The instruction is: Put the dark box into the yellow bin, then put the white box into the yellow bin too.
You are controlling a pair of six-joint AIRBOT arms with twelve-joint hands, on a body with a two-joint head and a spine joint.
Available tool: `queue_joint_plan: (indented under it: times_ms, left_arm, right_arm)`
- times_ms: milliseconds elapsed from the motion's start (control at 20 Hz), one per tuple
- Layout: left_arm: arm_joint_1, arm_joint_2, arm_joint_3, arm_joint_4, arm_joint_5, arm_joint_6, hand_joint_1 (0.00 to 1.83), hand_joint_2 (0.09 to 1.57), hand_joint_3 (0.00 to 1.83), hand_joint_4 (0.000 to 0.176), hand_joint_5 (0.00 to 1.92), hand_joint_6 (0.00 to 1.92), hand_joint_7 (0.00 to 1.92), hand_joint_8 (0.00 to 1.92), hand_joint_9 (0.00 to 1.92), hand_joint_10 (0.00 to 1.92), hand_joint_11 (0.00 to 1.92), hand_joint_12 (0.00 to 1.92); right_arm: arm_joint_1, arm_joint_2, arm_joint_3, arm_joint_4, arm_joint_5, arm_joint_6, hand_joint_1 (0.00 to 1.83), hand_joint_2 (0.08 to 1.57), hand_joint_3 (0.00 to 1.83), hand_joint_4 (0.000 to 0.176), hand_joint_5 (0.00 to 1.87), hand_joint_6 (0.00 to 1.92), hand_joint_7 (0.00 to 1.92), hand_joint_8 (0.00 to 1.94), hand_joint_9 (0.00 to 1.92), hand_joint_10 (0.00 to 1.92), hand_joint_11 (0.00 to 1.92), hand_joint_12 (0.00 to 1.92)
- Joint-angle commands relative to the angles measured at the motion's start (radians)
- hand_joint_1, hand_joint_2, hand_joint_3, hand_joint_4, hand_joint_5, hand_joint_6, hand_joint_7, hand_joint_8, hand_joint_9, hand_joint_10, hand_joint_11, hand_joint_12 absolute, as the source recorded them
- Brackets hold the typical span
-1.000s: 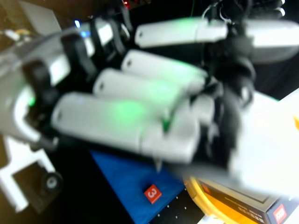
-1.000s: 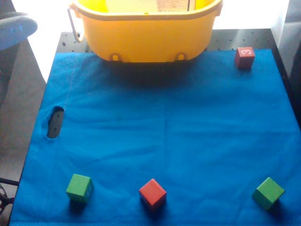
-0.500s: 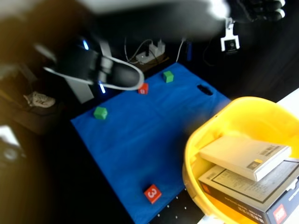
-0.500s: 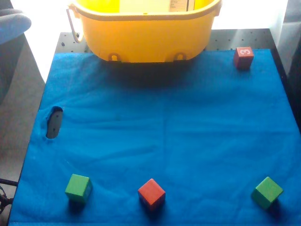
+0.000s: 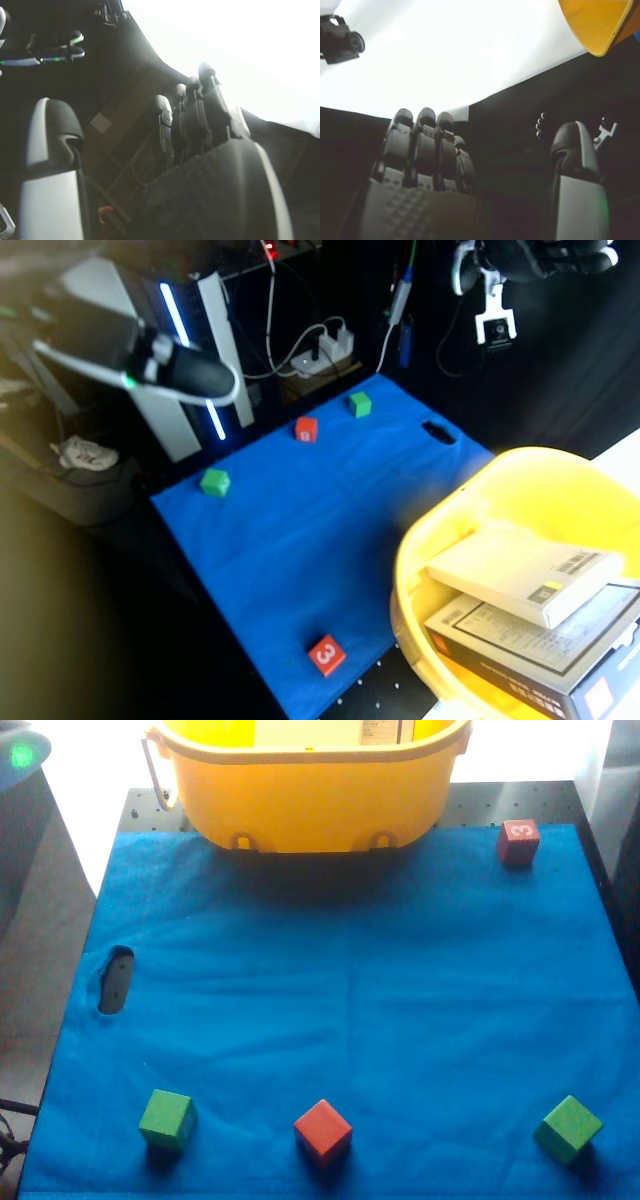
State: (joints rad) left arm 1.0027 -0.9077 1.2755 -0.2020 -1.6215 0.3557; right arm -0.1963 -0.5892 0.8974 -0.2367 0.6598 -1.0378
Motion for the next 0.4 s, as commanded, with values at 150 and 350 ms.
queue_joint_plan:
  times_ms: [150, 350]
  left_arm:
    - [-0.042, 0.008, -0.005, -0.003, -0.11, 0.009, 0.86, 1.12, 0.0, 0.0, 0.36, 0.01, 0.35, 0.01, 0.32, 0.01, 0.28, 0.04]
    - [-0.053, 0.009, -0.009, 0.011, -0.111, 0.02, 0.12, 1.31, 0.0, 0.0, 0.37, 0.01, 0.42, 0.0, 0.46, 0.0, 0.23, 0.61]
  right_arm:
    - [0.069, 0.048, -0.029, -0.022, 0.122, -0.009, 0.73, 0.78, 0.0, 0.122, 0.04, 0.0, 0.32, 0.0, 0.28, 0.01, 0.21, 0.05]
    - [0.1, 0.043, -0.04, -0.075, 0.122, -0.009, 0.73, 0.81, 0.01, 0.066, 0.15, 0.01, 0.32, 0.0, 0.28, 0.0, 0.26, 0.04]
